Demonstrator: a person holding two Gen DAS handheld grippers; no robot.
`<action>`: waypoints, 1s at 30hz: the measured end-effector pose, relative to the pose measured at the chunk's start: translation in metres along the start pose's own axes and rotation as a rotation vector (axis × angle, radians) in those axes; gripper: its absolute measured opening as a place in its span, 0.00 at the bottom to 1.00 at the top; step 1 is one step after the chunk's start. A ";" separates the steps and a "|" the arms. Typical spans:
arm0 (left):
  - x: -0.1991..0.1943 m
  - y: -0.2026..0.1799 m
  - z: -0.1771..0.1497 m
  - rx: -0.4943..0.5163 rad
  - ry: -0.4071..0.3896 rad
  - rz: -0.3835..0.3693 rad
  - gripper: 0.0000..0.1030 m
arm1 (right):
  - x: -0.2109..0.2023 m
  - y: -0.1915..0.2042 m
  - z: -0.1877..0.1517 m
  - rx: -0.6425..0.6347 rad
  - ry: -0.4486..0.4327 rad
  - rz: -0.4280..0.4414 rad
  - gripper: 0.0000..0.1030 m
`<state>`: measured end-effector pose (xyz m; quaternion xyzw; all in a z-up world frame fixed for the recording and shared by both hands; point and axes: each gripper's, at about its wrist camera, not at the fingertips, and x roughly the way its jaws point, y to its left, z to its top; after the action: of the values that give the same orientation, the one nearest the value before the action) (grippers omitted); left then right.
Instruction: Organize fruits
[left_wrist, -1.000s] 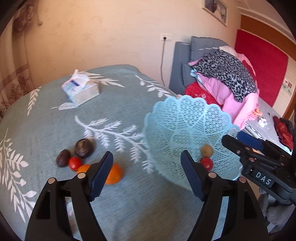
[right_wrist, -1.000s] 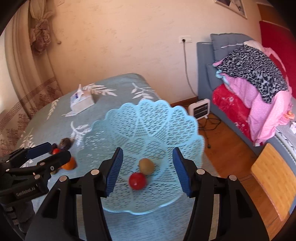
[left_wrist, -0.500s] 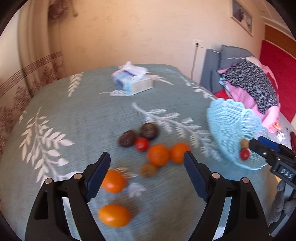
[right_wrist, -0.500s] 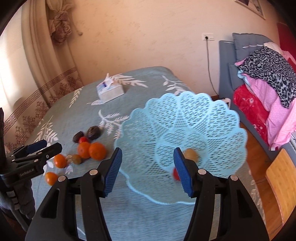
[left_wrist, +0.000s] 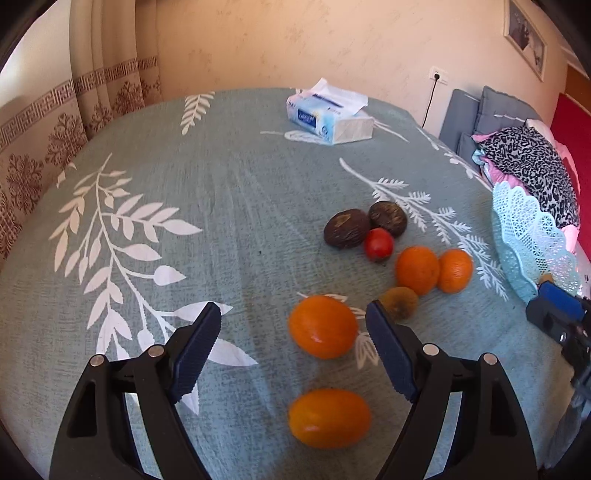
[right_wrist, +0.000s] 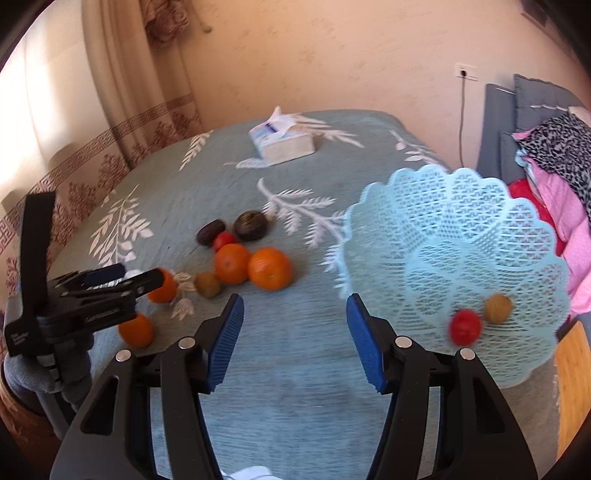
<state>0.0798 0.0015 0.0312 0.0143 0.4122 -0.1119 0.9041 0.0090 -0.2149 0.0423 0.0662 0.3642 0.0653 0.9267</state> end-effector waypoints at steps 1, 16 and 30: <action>0.003 0.001 0.001 -0.003 0.009 -0.005 0.73 | 0.003 0.003 -0.001 -0.005 0.007 0.003 0.58; 0.020 -0.002 -0.003 0.015 0.056 -0.108 0.46 | 0.040 0.041 0.001 -0.066 0.079 0.011 0.58; -0.002 0.010 -0.001 -0.012 -0.036 -0.073 0.41 | 0.058 0.053 0.002 -0.097 0.106 -0.016 0.58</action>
<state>0.0798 0.0114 0.0308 -0.0082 0.3969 -0.1426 0.9067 0.0484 -0.1529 0.0144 0.0145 0.4098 0.0788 0.9087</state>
